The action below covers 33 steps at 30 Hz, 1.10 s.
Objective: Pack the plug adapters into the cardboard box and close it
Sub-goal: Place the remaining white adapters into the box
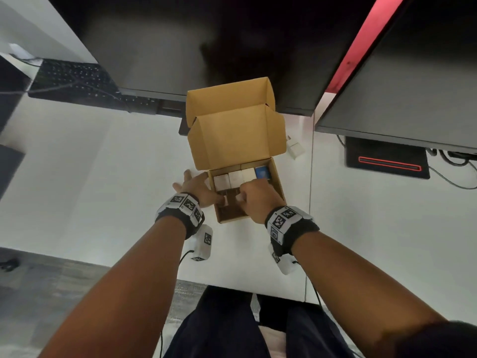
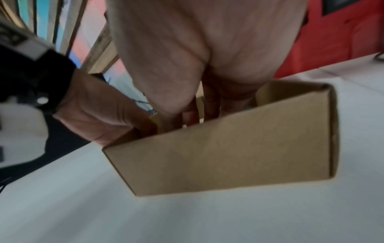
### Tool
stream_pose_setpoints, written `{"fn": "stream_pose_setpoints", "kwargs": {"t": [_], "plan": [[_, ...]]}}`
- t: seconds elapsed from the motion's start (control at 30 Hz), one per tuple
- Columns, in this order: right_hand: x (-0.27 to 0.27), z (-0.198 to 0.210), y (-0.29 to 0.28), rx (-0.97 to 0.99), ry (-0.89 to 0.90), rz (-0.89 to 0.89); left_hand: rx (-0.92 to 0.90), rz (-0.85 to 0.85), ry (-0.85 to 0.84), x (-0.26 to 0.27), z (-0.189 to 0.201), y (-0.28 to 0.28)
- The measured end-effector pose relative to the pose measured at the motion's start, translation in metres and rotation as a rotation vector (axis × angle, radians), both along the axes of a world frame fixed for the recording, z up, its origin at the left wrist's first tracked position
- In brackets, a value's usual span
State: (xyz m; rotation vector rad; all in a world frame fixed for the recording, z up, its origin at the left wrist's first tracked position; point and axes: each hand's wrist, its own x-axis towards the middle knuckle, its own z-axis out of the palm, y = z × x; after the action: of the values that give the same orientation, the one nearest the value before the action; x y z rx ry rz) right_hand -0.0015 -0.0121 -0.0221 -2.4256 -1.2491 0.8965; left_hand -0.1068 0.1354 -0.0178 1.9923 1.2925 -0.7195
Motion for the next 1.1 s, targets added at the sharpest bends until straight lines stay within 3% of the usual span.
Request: {"fn": "stream_pose_setpoints", "kwargs": {"t": [0.63,0.8,0.9,1.0,1.1], "plan": [[-0.008,-0.002,0.002,0.003,0.12,-0.033,-0.036,0.018,0.005,0.005,-0.006,0.003],[0.021,0.016,-0.017,0.308,0.081,-0.105,0.04,-0.028,0.006,0.013,-0.013,-0.006],[0.054,0.024,-0.035,0.462,-0.05,-0.275,0.047,-0.024,0.014,0.016,-0.011,-0.007],[0.094,0.015,-0.047,0.274,-0.19,-0.423,0.031,-0.036,0.026,0.02,0.001,-0.013],[0.12,0.002,-0.048,-0.088,-0.174,-0.316,0.023,-0.033,0.033,0.026,0.006,-0.021]]}}
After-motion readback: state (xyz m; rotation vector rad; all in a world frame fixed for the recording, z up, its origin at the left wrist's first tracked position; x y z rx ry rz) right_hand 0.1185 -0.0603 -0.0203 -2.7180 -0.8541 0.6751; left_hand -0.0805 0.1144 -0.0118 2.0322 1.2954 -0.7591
